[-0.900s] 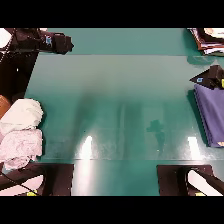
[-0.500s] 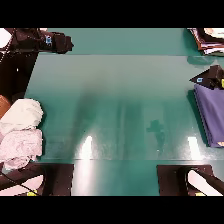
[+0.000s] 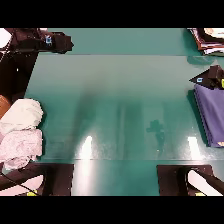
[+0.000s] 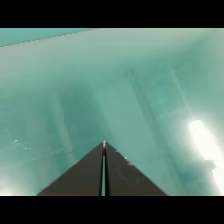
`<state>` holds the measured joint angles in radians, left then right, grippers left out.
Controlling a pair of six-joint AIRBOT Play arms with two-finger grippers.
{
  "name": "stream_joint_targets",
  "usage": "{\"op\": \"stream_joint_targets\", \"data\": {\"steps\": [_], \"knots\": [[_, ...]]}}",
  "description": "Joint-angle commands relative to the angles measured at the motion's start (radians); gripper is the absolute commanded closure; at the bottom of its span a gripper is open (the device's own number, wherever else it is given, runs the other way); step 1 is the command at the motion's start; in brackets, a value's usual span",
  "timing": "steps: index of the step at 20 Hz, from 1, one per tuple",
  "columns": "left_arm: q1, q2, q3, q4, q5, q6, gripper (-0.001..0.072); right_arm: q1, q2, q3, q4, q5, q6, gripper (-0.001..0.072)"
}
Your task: Fold the shirts.
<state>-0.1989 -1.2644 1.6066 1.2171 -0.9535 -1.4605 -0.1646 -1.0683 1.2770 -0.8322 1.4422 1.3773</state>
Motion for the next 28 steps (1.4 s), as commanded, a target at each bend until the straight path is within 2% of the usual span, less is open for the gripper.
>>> {"op": "stream_joint_targets", "data": {"steps": [1, 3, 5, 9, 10, 11, 12, 17, 18, 19, 21, 22, 23, 24, 28], "knots": [[0.058, 0.037, 0.000, 0.129, -0.129, -0.021, 0.0681, 0.006, 0.001, 0.000, 0.003, 0.022, 0.001, 0.0694], [0.138, 0.077, -0.015, 0.274, -0.280, -0.032, 0.0681, 0.006, 0.001, 0.000, 0.003, 0.049, 0.001, 0.0694], [0.262, 0.115, -0.094, 0.357, -0.380, -0.032, 0.0680, 0.006, 0.001, 0.000, 0.003, 0.050, 0.001, 0.0694], [0.484, 0.146, -0.348, 0.364, -0.426, -0.032, 0.0678, 0.006, 0.001, 0.000, 0.003, 0.048, 0.001, 0.0694], [0.518, 0.146, -0.407, 0.363, -0.402, -0.032, 0.0587, 0.006, 0.001, 0.000, 0.002, 0.045, 0.001, 0.0694], [0.544, 0.146, -0.468, 0.363, -0.361, -0.033, 0.0215, 0.006, 0.001, 0.000, 0.003, 0.042, 0.001, 0.0694], [0.560, 0.146, -0.518, 0.364, -0.319, -0.036, -0.0013, 0.006, 0.001, 0.000, 0.002, 0.042, 0.001, 0.0694], [0.580, 0.146, -0.692, 0.381, -0.101, -0.036, -0.0001, 0.006, 0.001, 0.000, 0.002, 0.037, 0.001, 0.0694], [0.580, 0.146, -0.713, 0.381, -0.077, -0.036, 0.0036, 0.006, 0.001, 0.000, 0.003, 0.034, 0.001, 0.0694], [0.580, 0.146, -0.729, 0.381, -0.067, -0.034, 0.0177, 0.007, 0.001, 0.000, 0.003, 0.033, 0.001, 0.0694], [0.580, 0.146, -0.741, 0.381, -0.060, -0.032, 0.0349, 0.006, 0.001, 0.000, 0.003, 0.025, 0.002, 0.0694], [0.580, 0.146, -0.740, 0.381, -0.059, -0.032, 0.0461, 0.006, 0.001, 0.000, 0.003, 0.022, 0.002, 0.0694], [0.580, 0.146, -0.740, 0.381, -0.061, -0.032, 0.0610, 0.007, 0.001, 0.000, 0.002, 0.023, 0.002, 0.0694], [0.580, 0.146, -0.740, 0.380, -0.066, -0.033, 0.0679, 0.006, 0.001, 0.000, 0.003, 0.025, 0.001, 0.0693], [0.579, 0.153, -0.697, 0.340, -0.132, -0.035, 0.0682, 0.006, 0.002, 0.000, 0.006, 0.023, 0.002, 0.0694]]}}
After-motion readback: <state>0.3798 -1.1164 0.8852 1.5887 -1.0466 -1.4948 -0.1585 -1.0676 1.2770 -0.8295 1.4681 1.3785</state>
